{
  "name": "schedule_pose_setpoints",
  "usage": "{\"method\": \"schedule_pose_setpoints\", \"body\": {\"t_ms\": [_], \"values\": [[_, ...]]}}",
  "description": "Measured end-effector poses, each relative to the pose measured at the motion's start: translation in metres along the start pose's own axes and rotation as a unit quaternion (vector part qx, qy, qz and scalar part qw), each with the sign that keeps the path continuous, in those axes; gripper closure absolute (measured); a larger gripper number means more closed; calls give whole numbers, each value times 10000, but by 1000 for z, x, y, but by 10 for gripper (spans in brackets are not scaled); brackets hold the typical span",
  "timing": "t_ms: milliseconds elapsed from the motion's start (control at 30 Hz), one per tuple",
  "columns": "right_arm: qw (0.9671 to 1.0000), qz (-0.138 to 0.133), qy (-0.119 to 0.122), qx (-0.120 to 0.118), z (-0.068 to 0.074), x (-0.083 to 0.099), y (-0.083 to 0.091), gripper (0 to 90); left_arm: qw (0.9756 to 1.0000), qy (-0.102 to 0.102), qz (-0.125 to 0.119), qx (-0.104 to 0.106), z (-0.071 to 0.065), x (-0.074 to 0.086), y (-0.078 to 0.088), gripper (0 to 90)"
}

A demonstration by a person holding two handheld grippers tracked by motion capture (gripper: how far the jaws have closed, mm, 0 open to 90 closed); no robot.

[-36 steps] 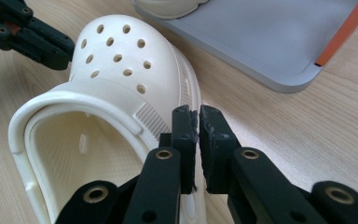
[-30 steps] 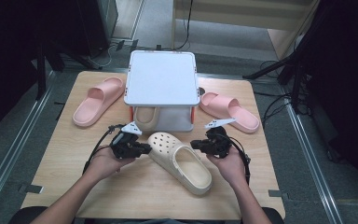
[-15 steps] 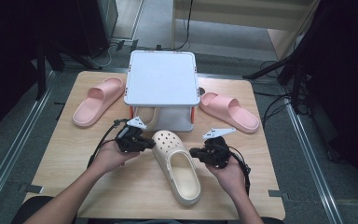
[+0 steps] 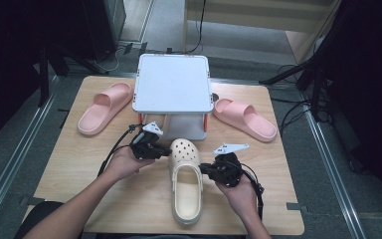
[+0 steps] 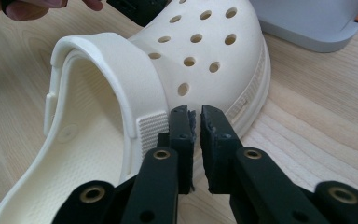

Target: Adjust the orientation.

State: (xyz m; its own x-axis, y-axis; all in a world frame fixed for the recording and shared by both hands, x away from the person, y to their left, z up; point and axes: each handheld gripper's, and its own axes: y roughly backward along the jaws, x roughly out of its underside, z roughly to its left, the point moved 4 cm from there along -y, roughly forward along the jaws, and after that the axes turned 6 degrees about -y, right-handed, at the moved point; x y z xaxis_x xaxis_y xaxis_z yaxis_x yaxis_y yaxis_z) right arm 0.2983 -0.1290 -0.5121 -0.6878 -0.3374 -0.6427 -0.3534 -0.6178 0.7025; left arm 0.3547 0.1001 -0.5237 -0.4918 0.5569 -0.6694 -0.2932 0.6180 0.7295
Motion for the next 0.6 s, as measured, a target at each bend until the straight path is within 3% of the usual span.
{"method": "schedule_pose_setpoints", "body": {"t_ms": [167, 300, 433, 600], "values": [[9997, -231, -93, 14, -3, -1, 10, 800, 10000, 78, -2, 46, 2, -4, 7, 766], [9991, -376, -177, -25, -1, -2, 19, 728, 9998, 121, -96, 125, 0, -10, 17, 774], [9986, -494, -200, -39, 7, -2, 25, 680, 9994, 226, -173, 208, 0, -18, 26, 807], [9983, -566, -104, -7, 23, 0, 33, 620, 9996, 83, -255, 129, 1, -29, 42, 826]]}}
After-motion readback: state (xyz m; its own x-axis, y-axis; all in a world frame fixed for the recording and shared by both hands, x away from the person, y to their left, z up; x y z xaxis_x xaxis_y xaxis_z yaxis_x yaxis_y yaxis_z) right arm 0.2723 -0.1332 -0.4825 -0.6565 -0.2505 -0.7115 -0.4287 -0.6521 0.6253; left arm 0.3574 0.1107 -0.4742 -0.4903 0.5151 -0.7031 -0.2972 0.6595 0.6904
